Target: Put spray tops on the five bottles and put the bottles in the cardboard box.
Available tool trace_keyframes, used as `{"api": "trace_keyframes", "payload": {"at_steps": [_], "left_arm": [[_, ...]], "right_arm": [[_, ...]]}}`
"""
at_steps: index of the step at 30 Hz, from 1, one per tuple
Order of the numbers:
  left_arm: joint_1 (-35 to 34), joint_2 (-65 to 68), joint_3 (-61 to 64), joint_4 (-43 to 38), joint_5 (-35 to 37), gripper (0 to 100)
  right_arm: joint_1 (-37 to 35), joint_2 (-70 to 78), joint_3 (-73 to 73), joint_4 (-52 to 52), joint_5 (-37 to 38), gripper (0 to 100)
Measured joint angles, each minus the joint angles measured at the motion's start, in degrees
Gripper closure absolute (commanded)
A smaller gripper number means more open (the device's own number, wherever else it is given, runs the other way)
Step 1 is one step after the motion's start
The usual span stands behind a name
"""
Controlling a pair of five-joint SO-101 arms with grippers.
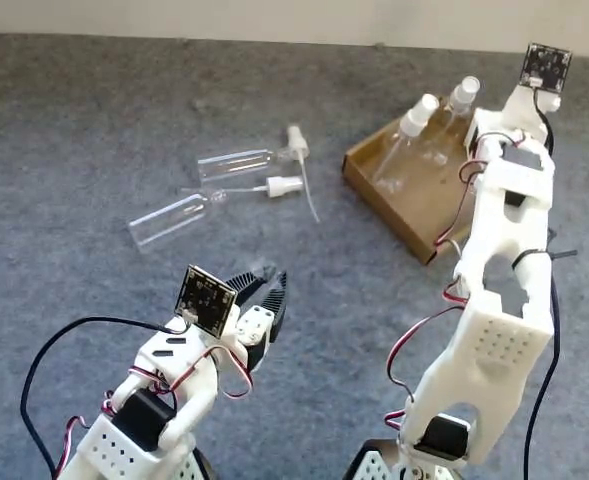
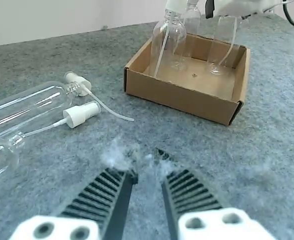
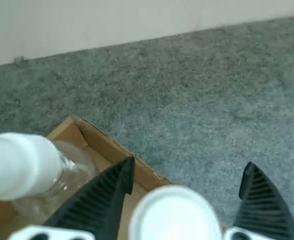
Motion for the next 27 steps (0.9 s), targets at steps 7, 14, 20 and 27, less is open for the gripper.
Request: {"api": "trace_keyframes", "payload": {"at_steps": [7,14,20,27], "left_arm": [[0.00,0.00,0.00,0.00,0.00,99],[0.00,0.00,0.00,0.00,0.00,99],[-7.03,0.00,0.00,0.00,0.00,99],[-20.31,0.00,0.00,-6.51,0.00,99]], "right_arm": [[0.00,0.00,-16.44,15.65,0.00,69.5],[-0.09,0.00,-32.88,31.38,0.00,69.8],[-2.64,0.00,-46.68,48.97,0.00,69.8],[-8.79,-0.09,-63.65,69.80,0.00,70.0]]}}
